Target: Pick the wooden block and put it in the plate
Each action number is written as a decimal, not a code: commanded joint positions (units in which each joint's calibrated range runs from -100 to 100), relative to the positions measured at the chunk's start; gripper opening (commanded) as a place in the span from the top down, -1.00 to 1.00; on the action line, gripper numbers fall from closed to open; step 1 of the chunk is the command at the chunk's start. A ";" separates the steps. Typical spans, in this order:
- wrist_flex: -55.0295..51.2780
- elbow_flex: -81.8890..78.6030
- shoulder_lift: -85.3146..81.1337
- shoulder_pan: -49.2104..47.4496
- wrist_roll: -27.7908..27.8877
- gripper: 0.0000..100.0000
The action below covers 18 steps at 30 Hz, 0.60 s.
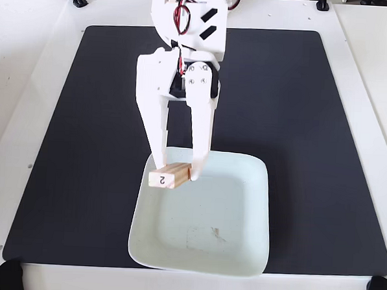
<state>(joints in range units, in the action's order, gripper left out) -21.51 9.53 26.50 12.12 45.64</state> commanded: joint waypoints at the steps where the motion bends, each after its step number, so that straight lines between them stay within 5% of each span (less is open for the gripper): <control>1: 0.79 8.15 3.08 0.53 0.16 0.98; 18: 0.79 18.94 11.81 0.87 -0.05 0.98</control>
<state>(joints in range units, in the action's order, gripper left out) -21.51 25.52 39.00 12.60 45.64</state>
